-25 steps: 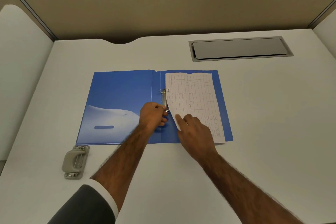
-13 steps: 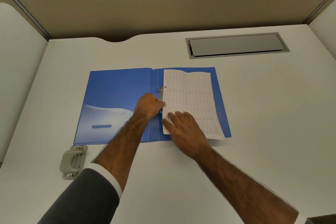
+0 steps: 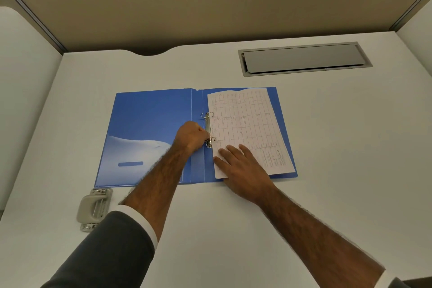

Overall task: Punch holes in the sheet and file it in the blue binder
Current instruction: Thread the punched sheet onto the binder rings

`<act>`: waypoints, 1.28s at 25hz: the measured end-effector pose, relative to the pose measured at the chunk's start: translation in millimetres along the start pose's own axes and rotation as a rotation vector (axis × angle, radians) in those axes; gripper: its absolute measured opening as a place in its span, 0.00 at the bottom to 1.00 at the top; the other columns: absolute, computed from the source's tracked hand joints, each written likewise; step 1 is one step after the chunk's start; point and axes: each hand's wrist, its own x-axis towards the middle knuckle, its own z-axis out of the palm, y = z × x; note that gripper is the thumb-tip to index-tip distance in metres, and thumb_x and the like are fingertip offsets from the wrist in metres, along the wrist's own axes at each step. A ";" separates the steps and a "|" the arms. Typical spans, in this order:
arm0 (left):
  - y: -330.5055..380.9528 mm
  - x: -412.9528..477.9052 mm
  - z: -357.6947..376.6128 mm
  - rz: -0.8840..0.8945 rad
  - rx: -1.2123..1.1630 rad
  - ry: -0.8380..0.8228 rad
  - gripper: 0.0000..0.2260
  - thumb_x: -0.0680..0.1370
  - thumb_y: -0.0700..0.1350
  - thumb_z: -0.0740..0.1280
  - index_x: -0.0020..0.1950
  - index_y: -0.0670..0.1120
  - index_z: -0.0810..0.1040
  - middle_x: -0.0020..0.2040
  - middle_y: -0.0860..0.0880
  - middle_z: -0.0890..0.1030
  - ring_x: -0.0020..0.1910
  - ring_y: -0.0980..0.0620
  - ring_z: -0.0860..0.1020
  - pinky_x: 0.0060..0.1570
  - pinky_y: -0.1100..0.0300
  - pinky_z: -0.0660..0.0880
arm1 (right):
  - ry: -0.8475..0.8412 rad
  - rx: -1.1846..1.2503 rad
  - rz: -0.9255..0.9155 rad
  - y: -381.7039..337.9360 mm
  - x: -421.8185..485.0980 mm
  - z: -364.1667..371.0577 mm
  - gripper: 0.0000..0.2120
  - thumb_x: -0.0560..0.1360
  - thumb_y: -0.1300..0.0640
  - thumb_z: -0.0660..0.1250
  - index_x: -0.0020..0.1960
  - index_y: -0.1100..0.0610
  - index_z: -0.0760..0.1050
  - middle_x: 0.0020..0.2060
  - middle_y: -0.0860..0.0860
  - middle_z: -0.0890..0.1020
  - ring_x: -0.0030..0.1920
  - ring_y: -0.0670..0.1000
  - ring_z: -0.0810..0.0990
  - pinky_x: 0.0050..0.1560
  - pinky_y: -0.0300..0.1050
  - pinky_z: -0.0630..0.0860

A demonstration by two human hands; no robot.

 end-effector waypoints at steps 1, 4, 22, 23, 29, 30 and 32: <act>-1.1 -1.5 0.9 0.052 0.044 0.069 0.08 0.79 0.45 0.66 0.44 0.41 0.80 0.39 0.46 0.79 0.40 0.50 0.78 0.39 0.58 0.76 | -0.017 0.036 0.006 0.4 -0.2 2.0 0.26 0.79 0.39 0.60 0.72 0.52 0.67 0.74 0.55 0.68 0.74 0.59 0.64 0.74 0.64 0.55; -4.2 -5.7 4.3 0.256 0.148 0.201 0.10 0.80 0.50 0.65 0.56 0.46 0.80 0.55 0.47 0.81 0.53 0.48 0.79 0.54 0.51 0.79 | -0.004 0.169 0.066 4.0 -0.9 8.5 0.35 0.78 0.29 0.44 0.75 0.49 0.63 0.79 0.51 0.58 0.79 0.54 0.52 0.77 0.62 0.47; -49.6 0.8 26.3 0.498 0.468 0.024 0.26 0.84 0.57 0.52 0.80 0.52 0.52 0.81 0.53 0.52 0.80 0.50 0.51 0.77 0.50 0.47 | -0.009 0.088 0.405 11.2 17.0 19.0 0.38 0.75 0.28 0.36 0.80 0.45 0.42 0.80 0.51 0.42 0.79 0.58 0.39 0.73 0.69 0.41; -49.9 1.9 24.3 0.491 0.448 0.023 0.27 0.83 0.57 0.53 0.80 0.52 0.53 0.81 0.53 0.53 0.80 0.50 0.52 0.76 0.50 0.48 | -0.008 0.089 0.409 9.9 17.5 19.4 0.37 0.75 0.28 0.37 0.80 0.45 0.42 0.80 0.51 0.42 0.79 0.58 0.39 0.73 0.69 0.40; -50.3 1.2 22.6 0.488 0.377 0.034 0.29 0.81 0.60 0.58 0.80 0.52 0.56 0.80 0.53 0.58 0.79 0.51 0.56 0.76 0.49 0.51 | 0.003 0.077 0.424 8.1 18.2 23.8 0.37 0.76 0.28 0.38 0.80 0.45 0.42 0.80 0.52 0.42 0.79 0.58 0.39 0.73 0.69 0.40; -50.6 1.0 22.8 0.494 0.373 0.039 0.29 0.81 0.60 0.58 0.80 0.52 0.57 0.80 0.53 0.58 0.79 0.51 0.57 0.76 0.49 0.51 | 0.004 0.073 0.427 8.2 18.7 23.9 0.38 0.75 0.28 0.37 0.80 0.45 0.42 0.80 0.51 0.42 0.79 0.58 0.39 0.73 0.69 0.40; -51.4 1.2 21.6 0.503 0.366 0.037 0.30 0.80 0.61 0.58 0.80 0.53 0.57 0.80 0.53 0.58 0.79 0.51 0.57 0.76 0.48 0.52 | 0.011 0.076 0.443 7.2 20.8 23.6 0.37 0.75 0.28 0.37 0.80 0.45 0.42 0.80 0.52 0.42 0.79 0.58 0.39 0.73 0.69 0.40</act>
